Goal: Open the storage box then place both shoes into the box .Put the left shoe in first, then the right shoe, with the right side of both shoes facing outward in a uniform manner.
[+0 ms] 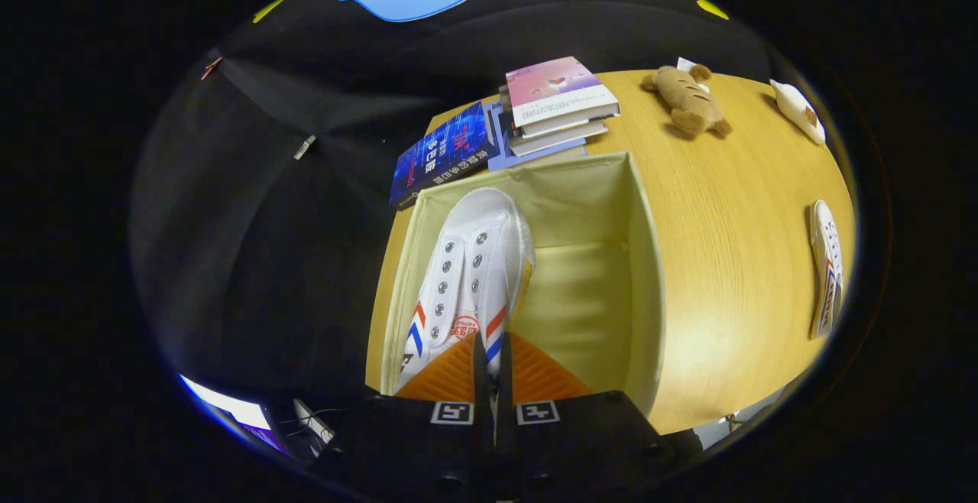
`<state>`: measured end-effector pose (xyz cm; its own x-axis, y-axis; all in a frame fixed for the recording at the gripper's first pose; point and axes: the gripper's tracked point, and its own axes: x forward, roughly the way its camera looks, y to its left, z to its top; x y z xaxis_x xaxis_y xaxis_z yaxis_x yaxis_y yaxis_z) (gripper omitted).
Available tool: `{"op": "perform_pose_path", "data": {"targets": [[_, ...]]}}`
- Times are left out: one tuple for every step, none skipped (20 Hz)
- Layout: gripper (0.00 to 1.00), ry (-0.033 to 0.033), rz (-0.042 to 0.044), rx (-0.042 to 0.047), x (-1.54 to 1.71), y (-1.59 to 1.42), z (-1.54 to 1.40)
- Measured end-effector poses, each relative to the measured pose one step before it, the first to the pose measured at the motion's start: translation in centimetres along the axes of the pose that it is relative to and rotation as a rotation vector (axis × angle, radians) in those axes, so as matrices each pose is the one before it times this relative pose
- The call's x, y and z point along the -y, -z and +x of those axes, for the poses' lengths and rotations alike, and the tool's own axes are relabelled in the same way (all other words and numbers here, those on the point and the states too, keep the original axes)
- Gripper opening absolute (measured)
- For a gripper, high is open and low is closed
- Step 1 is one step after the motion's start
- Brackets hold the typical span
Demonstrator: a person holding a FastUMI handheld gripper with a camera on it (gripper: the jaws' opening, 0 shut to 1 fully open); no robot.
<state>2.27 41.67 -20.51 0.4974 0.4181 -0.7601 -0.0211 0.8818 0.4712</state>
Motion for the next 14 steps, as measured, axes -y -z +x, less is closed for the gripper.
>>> {"op": "perform_pose_path", "data": {"targets": [[0.06, 0.00826, -0.00432, -0.00867, 0.027, 0.405, 0.559], [0.06, 0.01518, -0.00479, -0.01764, 0.036, 0.576, 0.498], [0.06, -0.00199, -0.00333, -0.02759, -0.380, 0.760, 0.356], [0.09, -0.05760, 0.01230, -0.02548, -1.472, 0.617, 0.288], [0.29, -0.05990, 0.00857, -0.00779, -1.523, -0.085, -0.560], [0.36, -0.01495, -0.01321, 0.00943, -0.521, -0.150, 0.191], [0.57, 0.00099, -0.03073, 0.01997, 0.138, -0.638, -0.686], [0.78, 0.00880, -0.03850, 0.01459, 0.380, -0.409, -0.604], [0.98, 0.00577, -0.03375, 0.01230, 0.464, -0.082, -1.148], [0.99, 0.00254, -0.02104, 0.01255, 0.593, 0.012, -0.897], [0.99, 0.00717, -0.01410, 0.01486, 0.978, -0.112, -1.279], [0.99, 0.01187, -0.01069, 0.02269, 1.291, -0.290, -1.394], [0.99, 0.01460, -0.01071, 0.03479, 1.535, -0.600, -1.427], [0.99, 0.01540, -0.00990, 0.03304, 1.609, -0.610, -1.466]]}}
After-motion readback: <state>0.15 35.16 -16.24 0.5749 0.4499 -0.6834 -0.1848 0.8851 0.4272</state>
